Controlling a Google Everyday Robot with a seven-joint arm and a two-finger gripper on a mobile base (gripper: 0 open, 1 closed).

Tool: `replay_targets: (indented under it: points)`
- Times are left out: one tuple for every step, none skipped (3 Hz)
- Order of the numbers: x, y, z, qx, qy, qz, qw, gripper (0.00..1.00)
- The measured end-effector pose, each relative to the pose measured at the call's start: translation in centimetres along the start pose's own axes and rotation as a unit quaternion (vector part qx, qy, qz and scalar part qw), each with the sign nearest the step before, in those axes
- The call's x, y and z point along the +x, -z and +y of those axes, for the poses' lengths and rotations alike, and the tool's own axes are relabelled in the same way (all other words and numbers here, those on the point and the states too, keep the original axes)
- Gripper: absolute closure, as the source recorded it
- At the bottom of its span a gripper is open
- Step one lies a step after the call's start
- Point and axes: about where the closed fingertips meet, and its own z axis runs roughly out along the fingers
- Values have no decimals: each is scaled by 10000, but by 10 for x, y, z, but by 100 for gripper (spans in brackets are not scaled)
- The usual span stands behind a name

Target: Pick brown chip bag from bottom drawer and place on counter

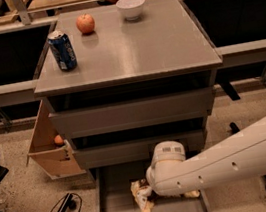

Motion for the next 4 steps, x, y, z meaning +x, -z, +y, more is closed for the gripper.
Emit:
replay_targets:
  points:
    - [36,68,-49,112,-14,590,9982,100]
    - [57,126,-83,-78,-215,777,9967,100]
    - [52,134,-74,-434,-161,685,9966,100]
    - [53,134,-72,-448,-153,692,9965,100]
